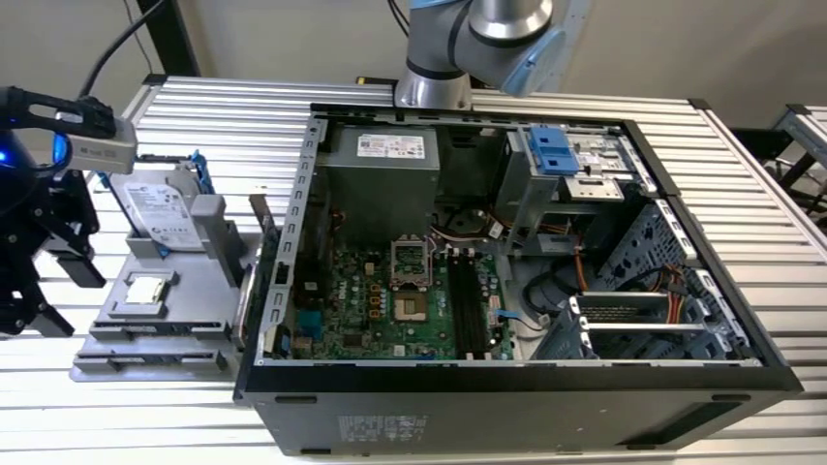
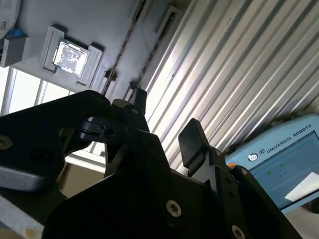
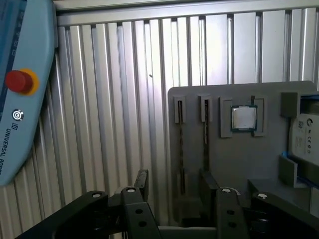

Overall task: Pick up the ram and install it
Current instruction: 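Pick up the ram and move it above insertion slot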

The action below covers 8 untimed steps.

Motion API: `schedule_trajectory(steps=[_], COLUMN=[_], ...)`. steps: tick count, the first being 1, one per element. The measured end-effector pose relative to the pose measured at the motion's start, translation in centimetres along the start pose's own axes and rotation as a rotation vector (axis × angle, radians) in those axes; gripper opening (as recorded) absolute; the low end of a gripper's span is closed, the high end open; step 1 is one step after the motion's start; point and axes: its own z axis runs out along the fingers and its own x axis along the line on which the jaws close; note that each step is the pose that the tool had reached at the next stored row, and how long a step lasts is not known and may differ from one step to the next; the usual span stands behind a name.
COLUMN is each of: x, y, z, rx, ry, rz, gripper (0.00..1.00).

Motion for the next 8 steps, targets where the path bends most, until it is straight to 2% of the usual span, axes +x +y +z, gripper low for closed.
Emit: schedule_trajectory(steps=[2, 3, 8], x=[-0.03, -0.04, -0.07], y=[0.02, 0.03, 0.04], z=[0.35, 0.49, 1.01], rx=[-0.0002, -0.0004, -0.0023], ry=[-0.0021, -0.0058, -0.0395], rz=[0.000, 0.000, 0.001], gripper=[1.00, 1.00, 1.00])
